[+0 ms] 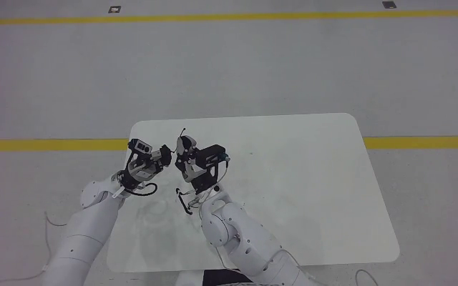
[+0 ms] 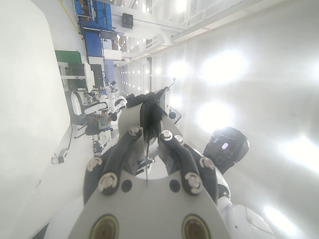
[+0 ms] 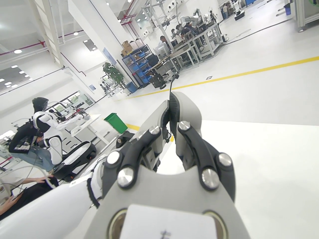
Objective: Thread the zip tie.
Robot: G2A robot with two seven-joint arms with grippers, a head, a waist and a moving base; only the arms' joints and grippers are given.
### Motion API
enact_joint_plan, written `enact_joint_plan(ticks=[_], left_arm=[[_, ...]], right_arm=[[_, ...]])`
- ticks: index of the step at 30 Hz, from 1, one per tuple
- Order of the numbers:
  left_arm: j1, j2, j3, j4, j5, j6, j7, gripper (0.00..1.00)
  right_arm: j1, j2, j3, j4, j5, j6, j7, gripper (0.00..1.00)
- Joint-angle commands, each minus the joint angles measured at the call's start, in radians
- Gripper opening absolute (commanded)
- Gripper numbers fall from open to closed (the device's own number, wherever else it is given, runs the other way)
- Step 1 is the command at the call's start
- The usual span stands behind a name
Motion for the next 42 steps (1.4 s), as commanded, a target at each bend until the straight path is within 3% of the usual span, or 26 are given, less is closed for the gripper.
enact_joint_plan(ticks=[1, 21, 31, 42], left_arm=[[0.000, 0.000, 0.000, 0.000, 0.000, 0.000, 0.000, 0.00], [0.000, 0.000, 0.000, 0.000, 0.000, 0.000, 0.000, 0.00], [0.000, 0.000, 0.000, 0.000, 0.000, 0.000, 0.000, 0.00], [0.000, 0.000, 0.000, 0.000, 0.000, 0.000, 0.000, 0.00]], right_arm=[[0.000, 0.000, -0.001, 0.001, 0.002, 0.000, 0.000, 0.00], [0.003, -0.002, -0.001, 0.007, 0.094, -0.047, -0.035, 0.00], [0.014, -0.009, -0.004, 0.032, 0.138, -0.037, 0.011, 0.00], [0.015, -0.011, 0.002, 0.039, 0.161, -0.043, -0.009, 0.00]])
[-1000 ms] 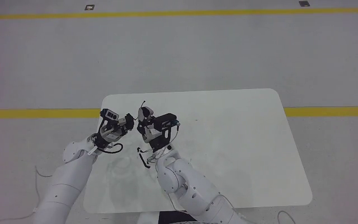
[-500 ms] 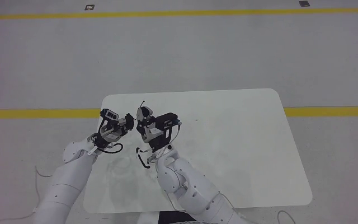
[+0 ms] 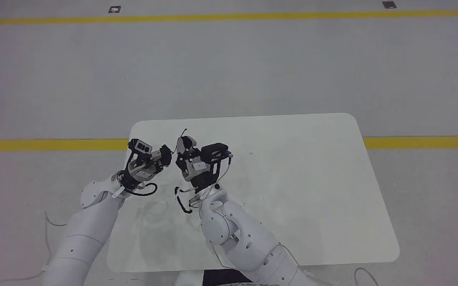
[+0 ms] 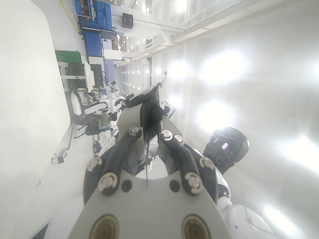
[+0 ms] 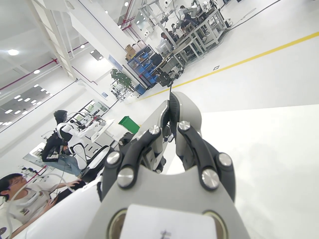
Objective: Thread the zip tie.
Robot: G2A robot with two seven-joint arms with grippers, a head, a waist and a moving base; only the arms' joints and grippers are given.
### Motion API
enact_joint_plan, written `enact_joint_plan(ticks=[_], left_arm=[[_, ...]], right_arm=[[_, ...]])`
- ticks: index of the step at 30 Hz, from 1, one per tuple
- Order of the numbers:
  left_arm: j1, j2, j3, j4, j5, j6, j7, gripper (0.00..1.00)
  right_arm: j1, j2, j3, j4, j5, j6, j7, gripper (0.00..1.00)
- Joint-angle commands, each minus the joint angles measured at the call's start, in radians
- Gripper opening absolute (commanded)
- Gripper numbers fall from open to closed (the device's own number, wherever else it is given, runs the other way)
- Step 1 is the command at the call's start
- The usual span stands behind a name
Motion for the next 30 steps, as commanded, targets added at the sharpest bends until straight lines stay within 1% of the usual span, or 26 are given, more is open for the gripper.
enact_joint_plan(ticks=[1, 5, 8, 14, 23, 30], left_arm=[[0.000, 0.000, 0.000, 0.000, 0.000, 0.000, 0.000, 0.00], [0.000, 0.000, 0.000, 0.000, 0.000, 0.000, 0.000, 0.00], [0.000, 0.000, 0.000, 0.000, 0.000, 0.000, 0.000, 0.00], [0.000, 0.000, 0.000, 0.000, 0.000, 0.000, 0.000, 0.00], [0.000, 0.000, 0.000, 0.000, 0.000, 0.000, 0.000, 0.00], [0.000, 0.000, 0.000, 0.000, 0.000, 0.000, 0.000, 0.00]], right_arm=[[-0.002, 0.001, 0.001, -0.002, 0.000, -0.002, -0.008, 0.00], [-0.007, 0.004, 0.002, -0.009, 0.000, -0.014, -0.025, 0.00], [-0.008, 0.005, -0.001, -0.010, 0.001, -0.021, -0.018, 0.00], [0.000, 0.002, -0.012, 0.016, 0.018, -0.028, -0.009, 0.00], [0.014, -0.005, -0.022, 0.050, 0.049, -0.029, -0.028, 0.00], [0.010, -0.004, -0.015, 0.040, 0.051, -0.032, -0.068, 0.00]])
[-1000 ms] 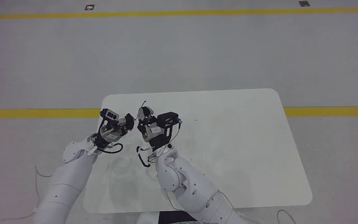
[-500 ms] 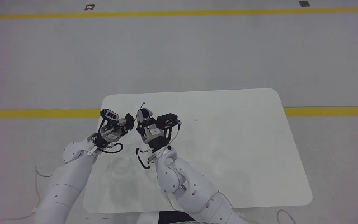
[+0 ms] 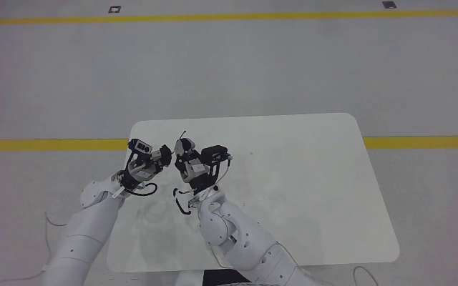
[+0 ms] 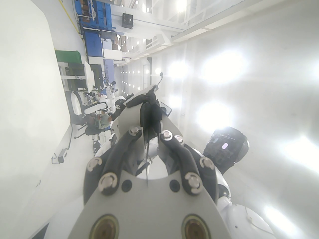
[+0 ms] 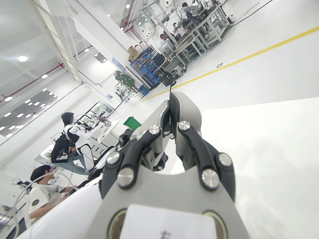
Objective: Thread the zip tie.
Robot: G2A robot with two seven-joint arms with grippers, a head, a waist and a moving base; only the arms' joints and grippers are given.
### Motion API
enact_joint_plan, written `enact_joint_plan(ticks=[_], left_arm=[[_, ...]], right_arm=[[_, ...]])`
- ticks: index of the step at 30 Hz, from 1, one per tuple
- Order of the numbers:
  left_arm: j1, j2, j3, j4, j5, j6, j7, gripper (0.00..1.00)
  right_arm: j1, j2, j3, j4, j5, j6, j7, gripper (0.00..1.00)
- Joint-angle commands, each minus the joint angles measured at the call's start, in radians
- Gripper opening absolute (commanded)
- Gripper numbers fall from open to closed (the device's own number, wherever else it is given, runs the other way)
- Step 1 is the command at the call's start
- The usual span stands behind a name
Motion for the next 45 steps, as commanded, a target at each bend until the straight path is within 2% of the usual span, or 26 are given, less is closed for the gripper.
enact_joint_plan(ticks=[1, 6, 17, 28, 45], left_arm=[[0.000, 0.000, 0.000, 0.000, 0.000, 0.000, 0.000, 0.00], [0.000, 0.000, 0.000, 0.000, 0.000, 0.000, 0.000, 0.00], [0.000, 0.000, 0.000, 0.000, 0.000, 0.000, 0.000, 0.00], [0.000, 0.000, 0.000, 0.000, 0.000, 0.000, 0.000, 0.00], [0.000, 0.000, 0.000, 0.000, 0.000, 0.000, 0.000, 0.00]], right_arm=[[-0.003, 0.001, 0.002, -0.006, 0.001, -0.003, -0.010, 0.00], [-0.006, 0.003, 0.001, -0.008, 0.022, -0.007, -0.009, 0.00], [0.017, -0.006, -0.022, 0.028, 0.147, -0.016, 0.001, 0.00], [0.032, -0.010, -0.042, 0.049, 0.207, -0.020, -0.015, 0.00], [0.010, -0.001, -0.019, 0.021, 0.112, 0.000, -0.069, 0.00]])
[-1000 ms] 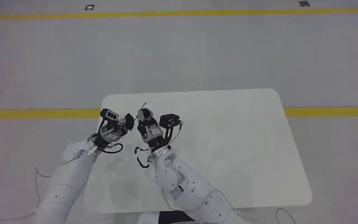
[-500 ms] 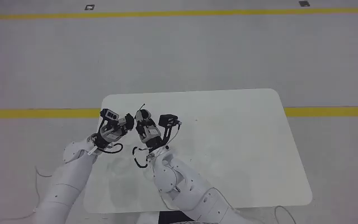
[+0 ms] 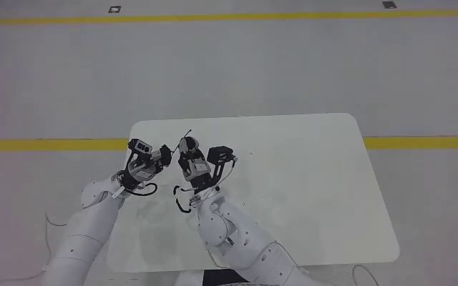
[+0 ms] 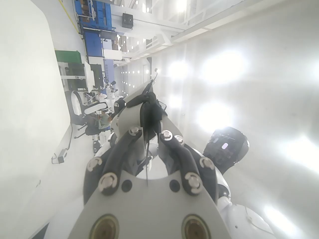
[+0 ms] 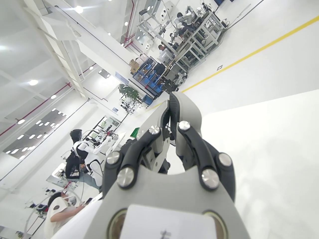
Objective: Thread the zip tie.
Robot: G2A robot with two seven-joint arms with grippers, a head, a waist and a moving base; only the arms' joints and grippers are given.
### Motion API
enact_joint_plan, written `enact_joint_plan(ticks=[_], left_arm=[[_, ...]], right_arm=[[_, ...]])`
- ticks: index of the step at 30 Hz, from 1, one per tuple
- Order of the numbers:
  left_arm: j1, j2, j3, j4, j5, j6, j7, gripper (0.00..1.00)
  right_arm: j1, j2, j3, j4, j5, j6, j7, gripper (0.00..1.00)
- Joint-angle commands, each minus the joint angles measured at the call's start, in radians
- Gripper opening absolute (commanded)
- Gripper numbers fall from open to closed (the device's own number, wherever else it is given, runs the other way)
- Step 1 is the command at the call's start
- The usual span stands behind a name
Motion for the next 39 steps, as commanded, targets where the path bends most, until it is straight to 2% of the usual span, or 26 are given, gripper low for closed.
enact_joint_plan(ticks=[1, 9, 10, 11, 21, 30, 36, 37, 39], left_arm=[[0.000, 0.000, 0.000, 0.000, 0.000, 0.000, 0.000, 0.00], [0.000, 0.000, 0.000, 0.000, 0.000, 0.000, 0.000, 0.00], [0.000, 0.000, 0.000, 0.000, 0.000, 0.000, 0.000, 0.00], [0.000, 0.000, 0.000, 0.000, 0.000, 0.000, 0.000, 0.00], [0.000, 0.000, 0.000, 0.000, 0.000, 0.000, 0.000, 0.00], [0.000, 0.000, 0.000, 0.000, 0.000, 0.000, 0.000, 0.00], [0.000, 0.000, 0.000, 0.000, 0.000, 0.000, 0.000, 0.00], [0.000, 0.000, 0.001, -0.003, 0.000, 0.002, 0.006, 0.00], [0.012, -0.001, -0.001, -0.046, -0.020, 0.030, 0.021, 0.00]], right_arm=[[-0.003, 0.001, 0.002, -0.005, -0.006, 0.000, 0.004, 0.00], [-0.006, 0.002, 0.007, -0.015, -0.025, 0.002, 0.029, 0.00], [-0.006, 0.002, 0.008, -0.015, -0.026, 0.005, 0.031, 0.33], [-0.006, 0.002, 0.008, -0.016, -0.028, 0.009, 0.032, 1.00], [-0.048, 0.020, 0.038, -0.057, -0.116, 0.015, 0.000, 1.00], [-0.137, 0.057, 0.121, -0.126, -0.174, -0.080, -0.020, 1.00], [-0.137, 0.057, 0.121, -0.126, -0.174, -0.080, -0.020, 1.00], [-0.137, 0.057, 0.121, -0.126, -0.174, -0.080, -0.020, 1.00], [-0.137, 0.057, 0.121, -0.126, -0.174, -0.080, -0.020, 1.00]])
